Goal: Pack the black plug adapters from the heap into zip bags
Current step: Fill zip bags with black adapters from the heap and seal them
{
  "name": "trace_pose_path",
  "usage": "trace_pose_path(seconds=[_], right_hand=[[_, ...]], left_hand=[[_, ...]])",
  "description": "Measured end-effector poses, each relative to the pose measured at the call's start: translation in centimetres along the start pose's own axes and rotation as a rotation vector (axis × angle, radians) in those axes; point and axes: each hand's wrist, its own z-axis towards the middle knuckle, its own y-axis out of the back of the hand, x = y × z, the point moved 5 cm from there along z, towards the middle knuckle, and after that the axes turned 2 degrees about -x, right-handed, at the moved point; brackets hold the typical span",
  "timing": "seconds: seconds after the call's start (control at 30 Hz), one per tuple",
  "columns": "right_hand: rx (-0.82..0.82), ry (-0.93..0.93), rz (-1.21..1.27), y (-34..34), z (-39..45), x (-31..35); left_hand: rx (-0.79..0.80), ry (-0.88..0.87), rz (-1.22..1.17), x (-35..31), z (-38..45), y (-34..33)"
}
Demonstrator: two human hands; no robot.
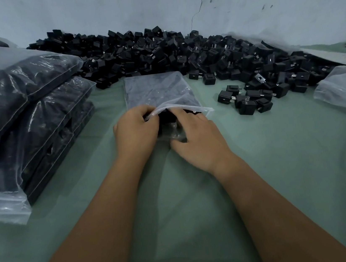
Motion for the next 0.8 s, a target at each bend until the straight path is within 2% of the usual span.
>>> trace_pose_path(seconds=[0.1, 0.23, 0.6, 0.67, 0.73, 0.8], right_hand=[[0.002, 0.009, -0.046, -0.1, 0.1, 0.0], [-0.082, -0.013, 0.123, 0.6, -0.1, -0.1], [-0.103, -0.001, 0.102, 0.6, -0.1, -0.3], [-0.102, 0.004, 0.088, 0.6, 0.0, -0.3], [-0.074, 0.027, 0.058, 0.4, 0.2, -0.2], [-0.067, 0.046, 0.067, 0.6, 0.2, 0.0]], left_hand=[[0.0, -0.003, -0.004, -0.1, 0.0, 0.0], [0.001, -0.006, 0.008, -0.1, 0.0, 0.0], [-0.009, -0.017, 0.04, -0.2, 0.0, 0.2], [-0.031, -0.119, 0.165, -0.6, -0.2, 0.2], [-0.067, -0.291, 0.34, -1.4, -0.5, -0.1], [-0.05, -0.402, 0.382, -2.2, -0.9, -0.6]])
